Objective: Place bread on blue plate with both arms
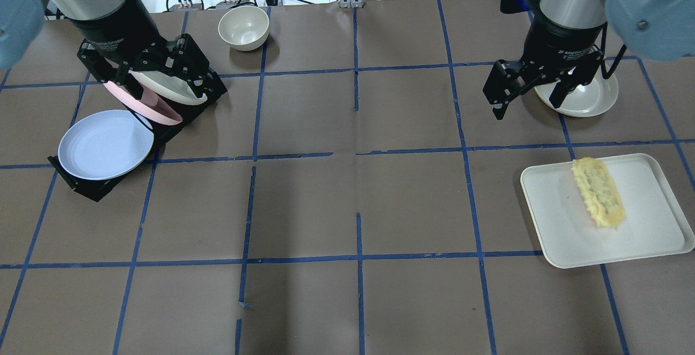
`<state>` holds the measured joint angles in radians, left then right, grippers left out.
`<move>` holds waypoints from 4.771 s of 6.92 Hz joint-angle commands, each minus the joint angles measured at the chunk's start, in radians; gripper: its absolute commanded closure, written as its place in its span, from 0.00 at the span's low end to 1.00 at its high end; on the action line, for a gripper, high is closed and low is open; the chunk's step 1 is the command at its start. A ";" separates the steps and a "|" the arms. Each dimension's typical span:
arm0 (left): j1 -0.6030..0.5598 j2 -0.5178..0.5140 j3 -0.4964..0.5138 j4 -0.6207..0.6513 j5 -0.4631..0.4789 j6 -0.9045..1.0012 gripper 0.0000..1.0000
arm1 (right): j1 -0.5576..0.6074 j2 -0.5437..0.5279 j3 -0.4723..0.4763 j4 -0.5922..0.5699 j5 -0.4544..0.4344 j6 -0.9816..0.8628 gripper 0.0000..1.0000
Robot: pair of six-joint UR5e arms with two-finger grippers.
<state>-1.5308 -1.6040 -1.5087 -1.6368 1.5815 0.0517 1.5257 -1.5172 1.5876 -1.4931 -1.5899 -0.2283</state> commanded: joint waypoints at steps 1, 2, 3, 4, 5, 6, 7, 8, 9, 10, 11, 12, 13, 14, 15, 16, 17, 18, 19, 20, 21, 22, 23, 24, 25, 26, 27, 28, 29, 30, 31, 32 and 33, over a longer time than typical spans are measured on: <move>0.003 -0.001 0.002 0.000 0.005 0.000 0.00 | -0.001 -0.001 0.002 0.001 0.001 0.001 0.00; 0.021 0.006 0.002 0.000 0.006 0.016 0.00 | -0.001 -0.001 0.002 0.001 0.001 0.001 0.00; 0.084 0.006 0.002 -0.002 0.008 0.049 0.00 | -0.001 -0.001 0.003 0.001 0.001 0.001 0.00; 0.200 0.000 0.002 -0.005 0.005 0.188 0.00 | -0.001 0.000 0.003 0.001 0.001 0.001 0.00; 0.287 -0.020 0.004 -0.003 0.006 0.274 0.00 | -0.001 -0.005 0.003 0.001 0.001 0.001 0.00; 0.385 -0.075 0.025 -0.002 0.006 0.381 0.00 | -0.001 -0.005 0.005 0.001 0.001 0.001 0.00; 0.458 -0.144 0.066 -0.002 0.006 0.489 0.00 | -0.001 -0.003 0.005 0.001 0.001 0.001 0.00; 0.509 -0.219 0.115 0.002 0.006 0.592 0.00 | -0.001 -0.002 0.006 0.002 0.001 0.001 0.00; 0.571 -0.320 0.160 0.021 0.002 0.716 0.00 | -0.002 0.000 0.006 0.002 0.001 0.000 0.00; 0.610 -0.421 0.203 0.037 -0.008 0.740 0.00 | -0.018 0.003 0.020 0.001 -0.013 -0.029 0.00; 0.615 -0.500 0.255 0.060 -0.008 0.741 0.00 | -0.076 -0.004 0.072 -0.027 -0.018 -0.136 0.00; 0.613 -0.573 0.316 0.061 -0.008 0.766 0.00 | -0.196 -0.005 0.141 -0.085 -0.016 -0.179 0.00; 0.615 -0.638 0.346 0.061 -0.009 0.781 0.01 | -0.299 0.003 0.219 -0.186 -0.010 -0.300 0.00; 0.613 -0.675 0.352 0.061 -0.052 0.778 0.02 | -0.353 0.005 0.295 -0.303 -0.005 -0.362 0.00; 0.613 -0.688 0.345 0.060 -0.081 0.774 0.06 | -0.384 0.023 0.354 -0.431 -0.004 -0.466 0.00; 0.613 -0.711 0.343 0.060 -0.077 0.771 0.10 | -0.419 0.049 0.383 -0.484 -0.001 -0.492 0.00; 0.617 -0.729 0.338 0.051 -0.080 0.771 0.17 | -0.458 0.086 0.390 -0.507 -0.001 -0.499 0.00; 0.615 -0.729 0.337 0.035 -0.077 0.767 0.28 | -0.470 0.136 0.388 -0.527 -0.001 -0.503 0.00; 0.613 -0.729 0.334 0.017 -0.077 0.769 0.44 | -0.482 0.165 0.390 -0.564 0.001 -0.528 0.00; 0.615 -0.731 0.344 0.014 -0.071 0.769 0.62 | -0.505 0.182 0.391 -0.567 0.005 -0.531 0.00; 0.615 -0.731 0.352 0.014 -0.071 0.772 0.81 | -0.509 0.180 0.422 -0.567 0.005 -0.530 0.00; 0.615 -0.722 0.352 0.014 -0.074 0.771 0.84 | -0.510 0.180 0.460 -0.581 0.021 -0.533 0.00; 0.612 -0.708 0.352 0.012 -0.072 0.771 0.89 | -0.510 0.186 0.479 -0.622 0.021 -0.534 0.00; 0.607 -0.700 0.361 0.012 -0.072 0.771 0.90 | -0.512 0.190 0.482 -0.624 0.022 -0.536 0.00; 0.606 -0.689 0.378 -0.015 -0.069 0.771 0.90 | -0.521 0.192 0.483 -0.624 0.024 -0.537 0.00; 0.613 -0.686 0.393 -0.018 -0.045 0.777 0.92 | -0.527 0.192 0.492 -0.625 0.025 -0.537 0.04; 0.620 -0.676 0.397 -0.043 -0.011 0.780 0.92 | -0.527 0.192 0.497 -0.631 0.022 -0.540 0.17; 0.633 -0.637 0.389 -0.054 0.014 0.780 0.93 | -0.527 0.192 0.499 -0.625 0.021 -0.539 0.48; 0.635 -0.593 0.384 -0.107 0.031 0.780 0.93 | -0.527 0.190 0.497 -0.621 0.019 -0.530 0.70; 0.626 -0.536 0.383 -0.171 0.032 0.778 0.93 | -0.526 0.181 0.494 -0.618 0.008 -0.517 0.79; 0.611 -0.468 0.369 -0.231 0.029 0.772 0.93 | -0.512 0.173 0.483 -0.604 0.011 -0.478 0.77; 0.568 -0.405 0.357 -0.305 0.023 0.751 0.95 | -0.469 0.161 0.477 -0.555 0.010 -0.452 0.77; 0.490 -0.351 0.331 -0.316 0.022 0.664 0.95 | -0.414 0.117 0.442 -0.474 0.008 -0.360 0.76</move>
<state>-0.9698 -2.0213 -1.1539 -1.9148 1.6060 0.7859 1.0563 -1.3626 2.0589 -2.0438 -1.5799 -0.6689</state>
